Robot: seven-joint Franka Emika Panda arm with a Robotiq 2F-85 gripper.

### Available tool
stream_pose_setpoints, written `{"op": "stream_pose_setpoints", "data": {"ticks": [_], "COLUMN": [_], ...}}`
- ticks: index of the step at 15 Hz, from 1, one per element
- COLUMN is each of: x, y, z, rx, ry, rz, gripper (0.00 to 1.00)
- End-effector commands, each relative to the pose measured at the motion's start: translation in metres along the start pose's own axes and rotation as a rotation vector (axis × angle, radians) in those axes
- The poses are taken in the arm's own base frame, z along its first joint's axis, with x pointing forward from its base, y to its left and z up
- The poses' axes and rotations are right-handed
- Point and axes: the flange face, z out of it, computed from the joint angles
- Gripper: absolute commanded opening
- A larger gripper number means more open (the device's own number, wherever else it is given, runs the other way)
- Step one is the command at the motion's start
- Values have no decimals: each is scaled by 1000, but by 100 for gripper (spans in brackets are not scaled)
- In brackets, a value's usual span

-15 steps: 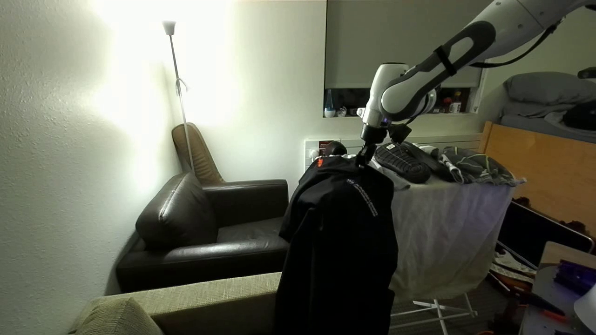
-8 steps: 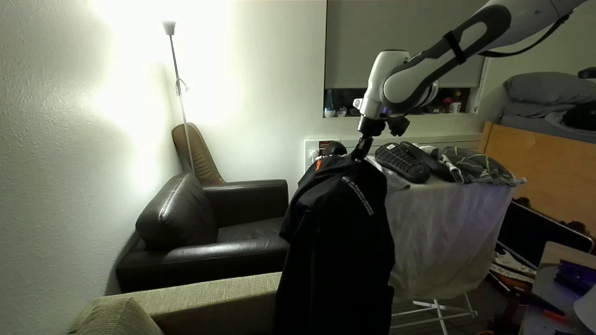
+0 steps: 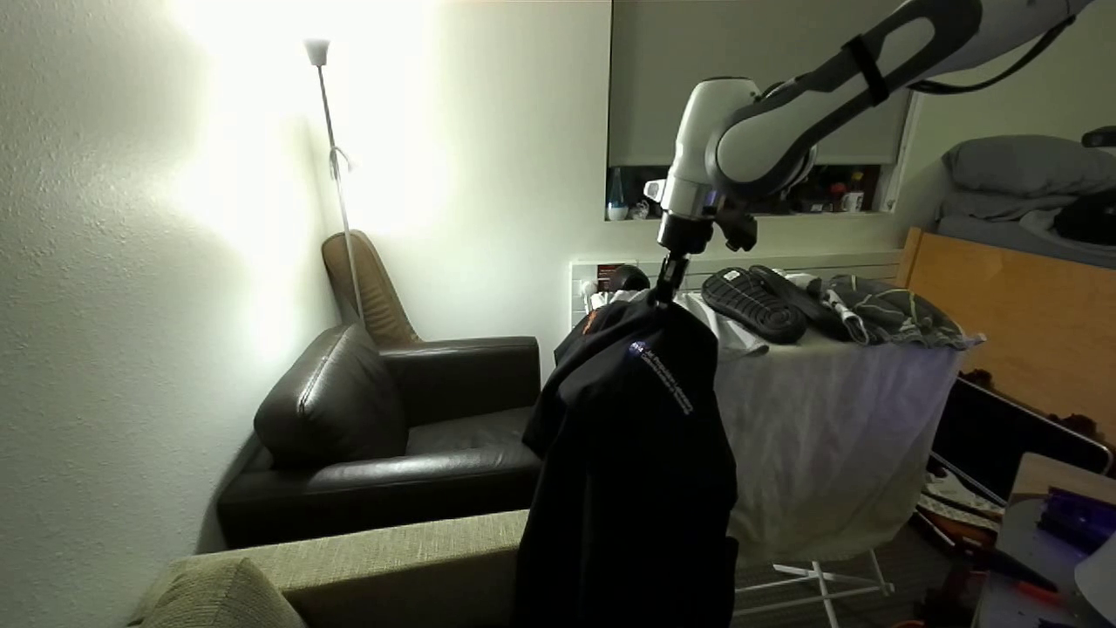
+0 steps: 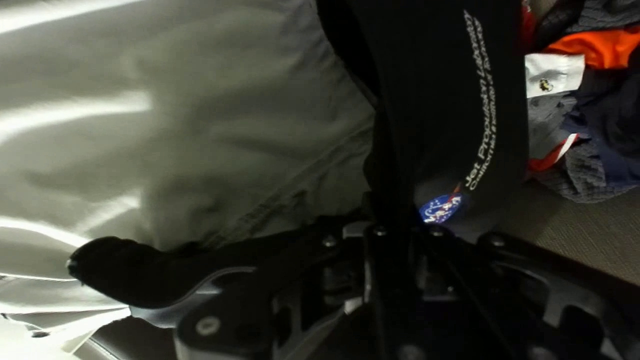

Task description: Put the black shirt on the sofa.

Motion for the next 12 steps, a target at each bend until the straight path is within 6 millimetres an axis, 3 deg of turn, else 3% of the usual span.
{"op": "stream_pose_setpoints", "data": {"ticks": [1,6,12], "x": [-1,2,-11], "y": [-26,-59,-86], "z": [-9,-5,3], "rx": [2,13,39], "ry": [-9,-20,-55], "rz": [-99,-209,-382], "gripper": [2,2,2]}}
